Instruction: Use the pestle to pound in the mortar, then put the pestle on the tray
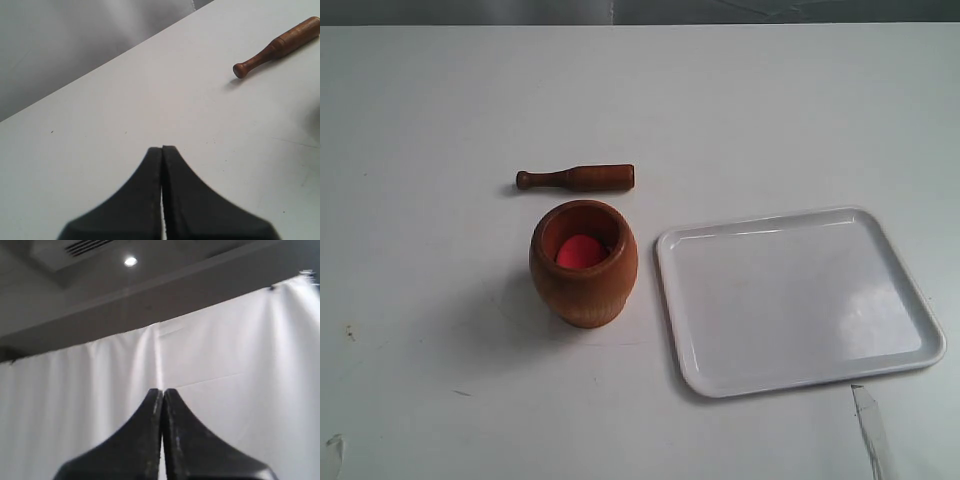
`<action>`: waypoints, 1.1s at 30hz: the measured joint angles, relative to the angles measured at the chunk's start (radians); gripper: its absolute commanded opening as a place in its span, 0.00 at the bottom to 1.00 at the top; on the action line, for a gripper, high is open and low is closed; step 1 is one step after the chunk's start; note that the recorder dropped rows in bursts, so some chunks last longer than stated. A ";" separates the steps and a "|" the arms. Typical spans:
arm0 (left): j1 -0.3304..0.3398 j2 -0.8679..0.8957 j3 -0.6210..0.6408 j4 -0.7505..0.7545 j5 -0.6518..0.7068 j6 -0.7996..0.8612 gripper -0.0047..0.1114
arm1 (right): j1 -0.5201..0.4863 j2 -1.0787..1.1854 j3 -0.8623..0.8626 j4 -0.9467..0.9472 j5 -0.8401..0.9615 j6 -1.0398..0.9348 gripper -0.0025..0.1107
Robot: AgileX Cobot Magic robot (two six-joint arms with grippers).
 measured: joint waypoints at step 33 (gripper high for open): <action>0.000 0.000 0.000 0.000 0.000 0.000 0.04 | 0.753 1.554 -1.748 0.545 2.196 -1.493 0.02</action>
